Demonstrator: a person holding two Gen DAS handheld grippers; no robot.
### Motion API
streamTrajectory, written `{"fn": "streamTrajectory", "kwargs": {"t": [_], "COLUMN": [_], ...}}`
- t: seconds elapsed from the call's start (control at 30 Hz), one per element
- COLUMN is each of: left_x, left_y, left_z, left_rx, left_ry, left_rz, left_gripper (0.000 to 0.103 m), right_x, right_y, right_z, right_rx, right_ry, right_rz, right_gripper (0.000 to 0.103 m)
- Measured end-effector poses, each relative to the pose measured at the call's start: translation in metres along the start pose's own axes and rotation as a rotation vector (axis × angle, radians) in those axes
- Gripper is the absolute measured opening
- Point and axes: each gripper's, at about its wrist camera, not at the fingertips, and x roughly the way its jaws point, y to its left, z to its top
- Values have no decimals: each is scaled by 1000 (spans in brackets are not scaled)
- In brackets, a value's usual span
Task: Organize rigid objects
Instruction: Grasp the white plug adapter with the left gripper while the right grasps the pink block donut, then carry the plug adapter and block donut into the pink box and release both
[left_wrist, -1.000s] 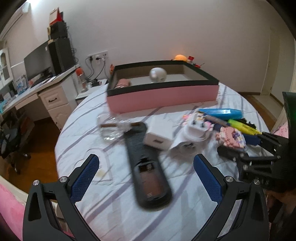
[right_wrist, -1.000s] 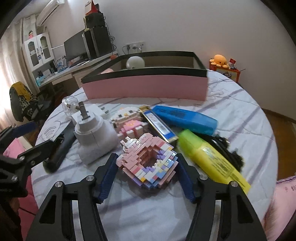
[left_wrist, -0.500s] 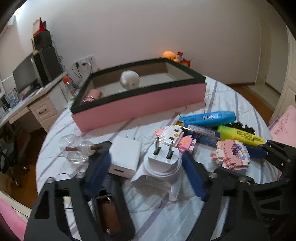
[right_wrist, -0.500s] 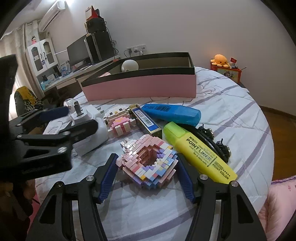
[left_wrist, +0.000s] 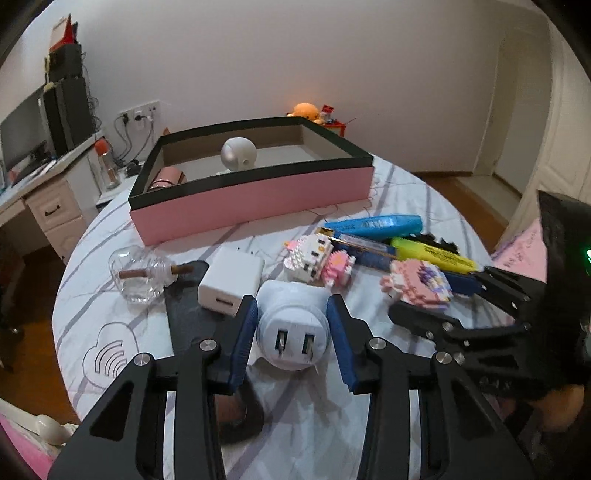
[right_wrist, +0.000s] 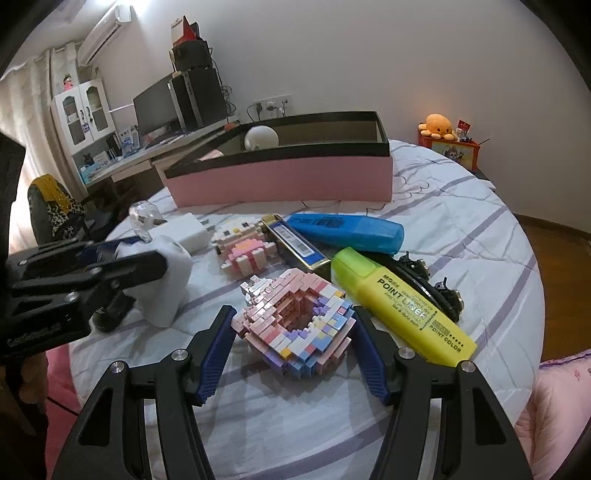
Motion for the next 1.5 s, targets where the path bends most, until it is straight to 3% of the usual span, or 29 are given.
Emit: {"fn": "streamTrajectory", "kwargs": {"t": [0.67, 1.17, 1.5], "left_x": [-10, -16, -38], "left_y": [0, 6, 8], "left_z": [-37, -29, -12], "left_rx": [17, -7, 4], "left_ry": [29, -5, -76], "left_rz": [6, -18, -22], "left_gripper": [45, 43, 43], "right_x": [2, -5, -18], "right_y": [17, 20, 29], "right_z": [-7, 1, 23], "right_rx": [-39, -51, -81], "right_ry": [37, 3, -46], "right_rz": [-10, 5, 4], "right_gripper": [64, 64, 64]}}
